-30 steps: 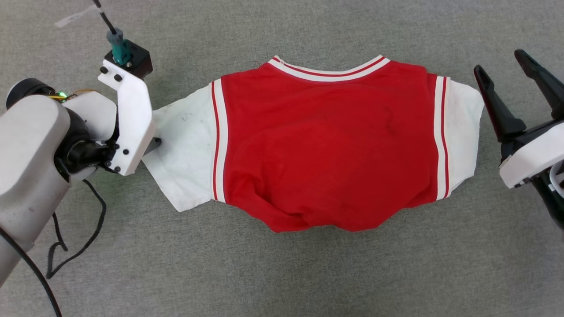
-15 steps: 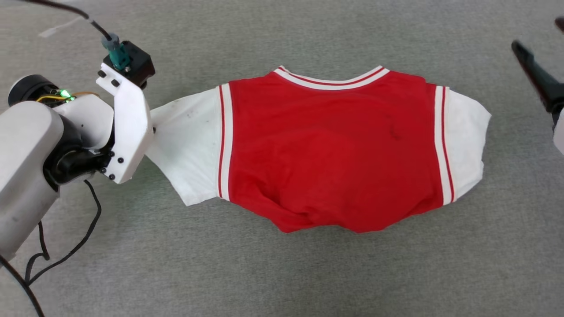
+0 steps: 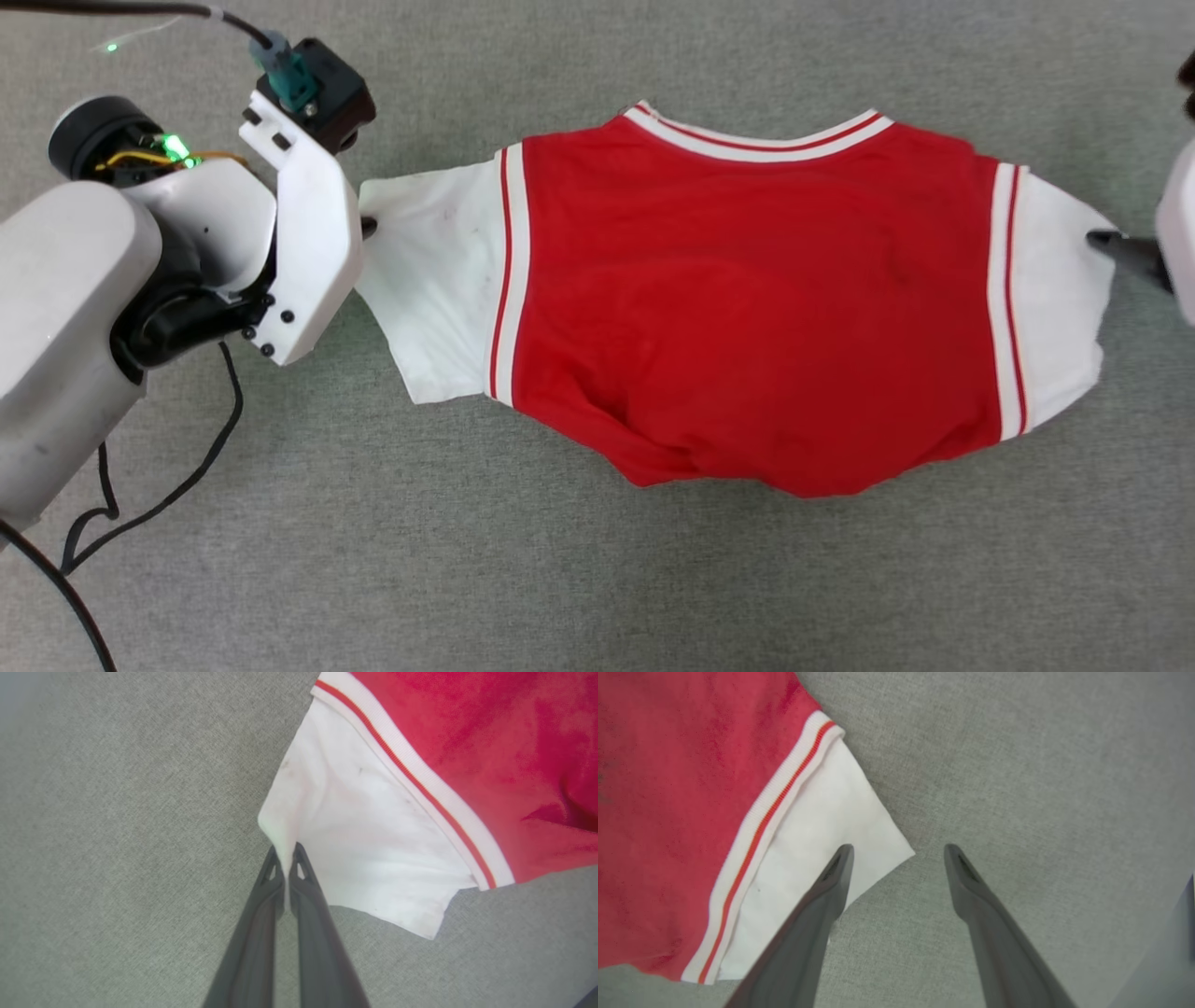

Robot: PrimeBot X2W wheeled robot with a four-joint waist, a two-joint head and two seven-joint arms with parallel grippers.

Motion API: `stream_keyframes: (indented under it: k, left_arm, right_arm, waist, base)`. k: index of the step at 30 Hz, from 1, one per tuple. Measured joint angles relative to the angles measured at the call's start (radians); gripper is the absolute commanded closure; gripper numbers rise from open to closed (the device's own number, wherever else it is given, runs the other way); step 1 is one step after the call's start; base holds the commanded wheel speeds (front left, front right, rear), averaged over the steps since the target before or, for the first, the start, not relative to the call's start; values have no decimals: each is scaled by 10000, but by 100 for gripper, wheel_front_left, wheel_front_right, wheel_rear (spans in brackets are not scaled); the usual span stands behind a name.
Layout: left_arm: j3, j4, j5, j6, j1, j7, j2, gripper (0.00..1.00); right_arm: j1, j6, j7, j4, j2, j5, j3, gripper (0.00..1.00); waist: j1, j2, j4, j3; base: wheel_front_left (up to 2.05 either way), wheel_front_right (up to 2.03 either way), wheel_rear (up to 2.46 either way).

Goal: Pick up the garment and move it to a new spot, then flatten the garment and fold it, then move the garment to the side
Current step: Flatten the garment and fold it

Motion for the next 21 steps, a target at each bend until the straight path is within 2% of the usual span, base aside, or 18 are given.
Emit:
stream_keyframes:
  k: [5, 12, 13, 14, 21]
  left_arm:
    - [-176, -69, 15, 2, -309, -153, -58, 100]
    - [-445, 69, -15, 2, -404, -449, -38, 100]
    - [-497, 123, -42, 0, -403, -504, -36, 100]
    - [-525, 184, -75, 0, -403, -573, -36, 100]
    - [-639, 336, -81, 0, -399, -1384, -69, 100]
  right_arm:
    - [32, -4, 56, 846, 491, -59, 558, 0]
    - [-55, -36, -577, 1317, 539, 343, 1244, 0]
    - [-70, -36, -779, 1375, 523, 393, 1350, 88]
    - [-72, -36, -974, 1417, 516, 439, 1453, 100]
    - [-142, 2, -2838, 1193, 422, 692, 2094, 100]
  waist:
    - [0, 0, 160, 363]
    - [-2, 0, 268, 484]
    - [-2, 0, 263, 432]
    - [-1, 0, 254, 368]
    - [0, 0, 170, -467]
  base:
    - [0, 0, 0]
    - [0, 0, 0]
    - [0, 0, 0]
    - [0, 0, 0]
    - [0, 0, 0]
